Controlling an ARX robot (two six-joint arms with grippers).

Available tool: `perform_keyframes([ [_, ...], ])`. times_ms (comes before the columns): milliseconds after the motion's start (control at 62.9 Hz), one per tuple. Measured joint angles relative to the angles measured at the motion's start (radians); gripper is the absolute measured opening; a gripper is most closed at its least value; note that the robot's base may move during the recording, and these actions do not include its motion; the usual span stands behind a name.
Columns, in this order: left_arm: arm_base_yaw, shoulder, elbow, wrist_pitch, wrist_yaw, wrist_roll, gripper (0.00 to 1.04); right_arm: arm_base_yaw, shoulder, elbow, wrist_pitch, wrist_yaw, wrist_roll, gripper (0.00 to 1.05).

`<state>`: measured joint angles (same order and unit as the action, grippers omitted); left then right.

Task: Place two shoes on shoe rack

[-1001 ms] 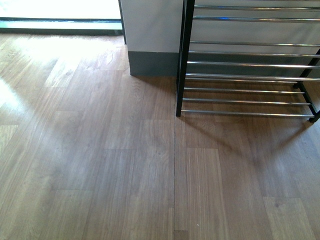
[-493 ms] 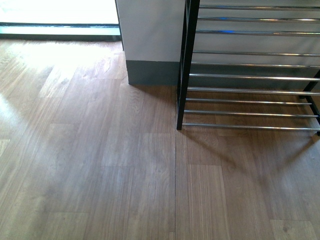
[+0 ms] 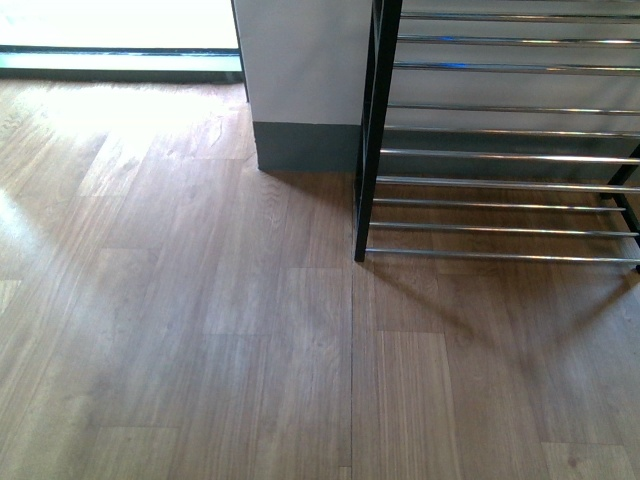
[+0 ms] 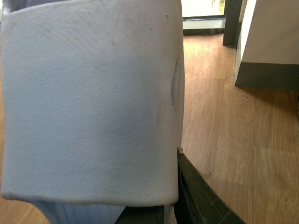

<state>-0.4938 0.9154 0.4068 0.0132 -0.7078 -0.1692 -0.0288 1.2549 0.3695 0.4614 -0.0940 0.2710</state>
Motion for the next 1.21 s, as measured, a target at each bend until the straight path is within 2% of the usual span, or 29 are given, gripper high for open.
perform_keyframes([
  [1096, 0.0, 0.0, -0.001, 0.0, 0.0, 0.0, 0.02, 0.0, 0.0, -0.001, 0.0, 0.0, -0.002, 0.01],
  [1128, 0.0, 0.0, -0.001, 0.0, 0.0, 0.0, 0.02, -0.004, 0.01, -0.006, 0.029, -0.023, -0.012, 0.01],
  [1144, 0.0, 0.0, -0.001, 0.0, 0.0, 0.0, 0.02, -0.006, 0.027, -0.021, 0.099, -0.068, -0.037, 0.01],
  [1207, 0.0, 0.0, -0.001, 0.0, -0.001, 0.0, 0.02, -0.001, 0.078, -0.036, 0.278, -0.149, -0.094, 0.01],
])
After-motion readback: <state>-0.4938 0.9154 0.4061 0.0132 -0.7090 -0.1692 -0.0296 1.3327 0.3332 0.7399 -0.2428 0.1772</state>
